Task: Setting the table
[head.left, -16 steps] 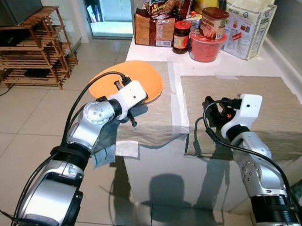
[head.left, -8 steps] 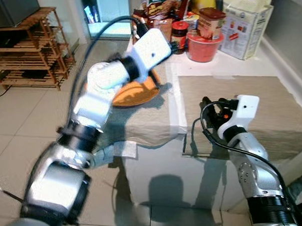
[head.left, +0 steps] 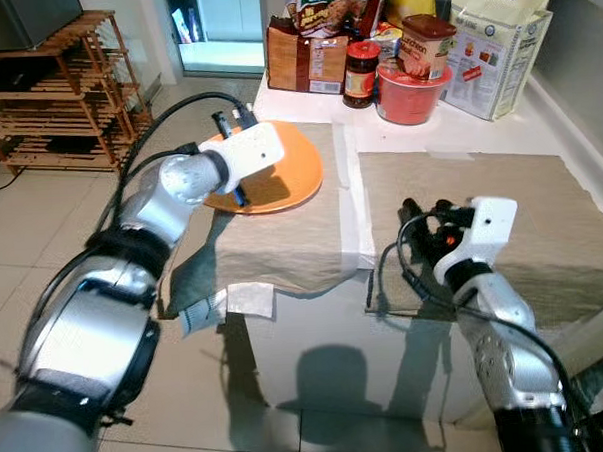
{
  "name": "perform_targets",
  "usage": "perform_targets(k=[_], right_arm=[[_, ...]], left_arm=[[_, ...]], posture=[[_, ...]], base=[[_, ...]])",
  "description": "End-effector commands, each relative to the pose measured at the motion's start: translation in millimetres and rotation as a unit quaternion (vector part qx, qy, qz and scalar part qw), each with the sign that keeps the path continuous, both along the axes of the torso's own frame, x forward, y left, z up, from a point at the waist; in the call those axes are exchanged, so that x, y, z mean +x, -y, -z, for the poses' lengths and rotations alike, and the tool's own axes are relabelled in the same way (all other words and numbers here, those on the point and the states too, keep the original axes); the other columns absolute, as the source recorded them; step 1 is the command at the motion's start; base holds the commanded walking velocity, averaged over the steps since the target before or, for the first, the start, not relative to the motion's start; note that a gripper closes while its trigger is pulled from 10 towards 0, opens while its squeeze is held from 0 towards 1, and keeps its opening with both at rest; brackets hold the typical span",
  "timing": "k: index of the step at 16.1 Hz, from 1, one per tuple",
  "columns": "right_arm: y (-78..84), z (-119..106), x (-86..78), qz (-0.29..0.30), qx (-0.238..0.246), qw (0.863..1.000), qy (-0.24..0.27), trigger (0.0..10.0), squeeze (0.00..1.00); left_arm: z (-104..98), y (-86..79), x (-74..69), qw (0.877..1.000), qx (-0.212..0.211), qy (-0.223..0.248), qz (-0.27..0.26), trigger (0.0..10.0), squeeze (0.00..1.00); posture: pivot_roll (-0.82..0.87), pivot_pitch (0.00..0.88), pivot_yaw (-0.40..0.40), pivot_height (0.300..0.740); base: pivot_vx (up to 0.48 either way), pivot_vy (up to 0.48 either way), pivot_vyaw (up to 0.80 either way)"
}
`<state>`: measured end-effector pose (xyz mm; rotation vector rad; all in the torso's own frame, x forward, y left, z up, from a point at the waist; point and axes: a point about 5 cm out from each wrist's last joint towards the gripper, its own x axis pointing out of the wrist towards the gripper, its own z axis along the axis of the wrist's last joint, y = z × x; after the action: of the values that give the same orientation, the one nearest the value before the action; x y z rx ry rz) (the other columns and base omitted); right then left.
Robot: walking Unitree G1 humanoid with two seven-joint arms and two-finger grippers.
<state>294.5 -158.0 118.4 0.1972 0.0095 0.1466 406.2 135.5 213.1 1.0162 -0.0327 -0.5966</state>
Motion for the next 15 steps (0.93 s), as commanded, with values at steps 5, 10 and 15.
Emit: perform_targets(k=[5,10,15], right_arm=[[0.6,18,-11.6,0.003,-0.009,0.999,-0.045,10.0,0.00],[-11.2,-13,-31.7,-0.057,-0.059,0.996,0.040,10.0,0.00],[-10.0,-36,-45.8,-0.104,-0.100,0.987,0.076,10.0,0.00]], left_arm=[[-6,3.6,7.6,0.998,0.066,0.017,-0.018,10.0,0.00],[2,-8.1,8.8,0.995,0.082,0.002,-0.057,10.0,0.00],[10,-5.5,7.7,0.995,0.072,-0.012,-0.061,10.0,0.00]], posture=[[-0.03,0.000,0.029,0.740],[-0.04,0.001,0.031,0.740],[-0.06,0.004,0.026,0.740]], base=[[0.000,0.000,0.00],[0.000,0.000,0.00],[0.000,0.000,0.00]])
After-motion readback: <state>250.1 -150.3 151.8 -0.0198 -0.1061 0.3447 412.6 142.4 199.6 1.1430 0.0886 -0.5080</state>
